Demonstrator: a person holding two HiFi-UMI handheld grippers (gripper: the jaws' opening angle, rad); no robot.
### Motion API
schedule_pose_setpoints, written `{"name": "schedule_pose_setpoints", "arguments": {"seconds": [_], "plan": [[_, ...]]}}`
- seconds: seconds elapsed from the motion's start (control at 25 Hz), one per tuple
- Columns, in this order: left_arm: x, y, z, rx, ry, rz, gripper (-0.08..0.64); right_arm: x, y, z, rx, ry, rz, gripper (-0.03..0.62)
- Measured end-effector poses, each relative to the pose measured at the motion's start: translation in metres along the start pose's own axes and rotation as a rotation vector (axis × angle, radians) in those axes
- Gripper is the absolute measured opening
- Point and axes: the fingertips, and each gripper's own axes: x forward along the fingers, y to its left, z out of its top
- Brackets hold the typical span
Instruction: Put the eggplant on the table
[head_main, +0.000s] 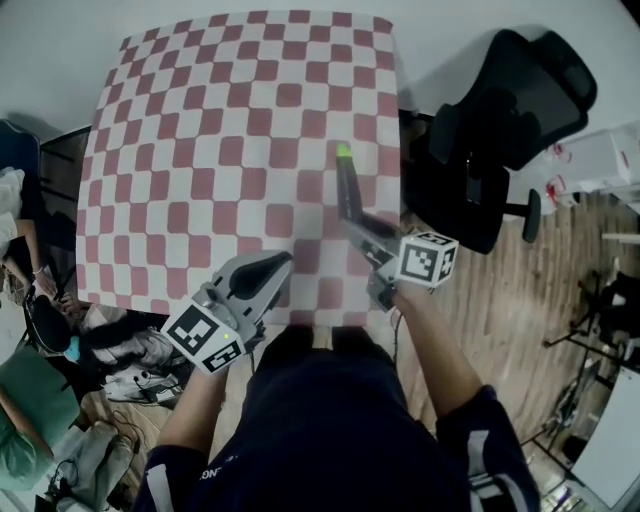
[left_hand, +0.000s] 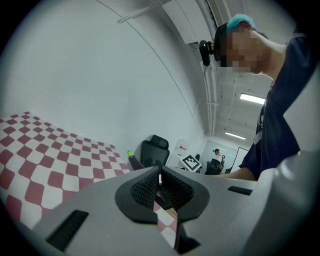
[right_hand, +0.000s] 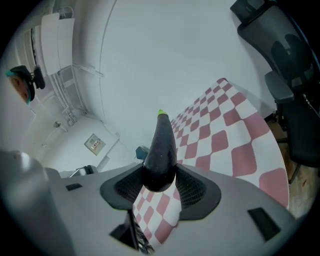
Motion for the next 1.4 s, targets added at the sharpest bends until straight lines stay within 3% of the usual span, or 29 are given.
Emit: {"name": "schedule_pose_setpoints", "arguments": {"seconds": [0.32,0.6,1.12,1.4], "plan": [[0.019,0.024,-0.013,-0.058,0.041,0.124,0.035,0.046,-0.076,0.020,0.041,0.112,-0.023,0.212],[0.028,0.043,-0.027,-0.098,0.057,0.161,0.035,0.098,-0.120,0.025,0.003,0.196,-0.088,0.212],[0.007,0.069,-0.040,-0.155,0.047,0.194,0.035,0.143,-0.173,0.011,-0.322,0.407,-0.405,0.212],[-0.014,0.083,-0.040,-0.168,0.028,0.210,0.035,0.150,-0.180,0.003,-0.368,0.439,-0.479,0.222]]}}
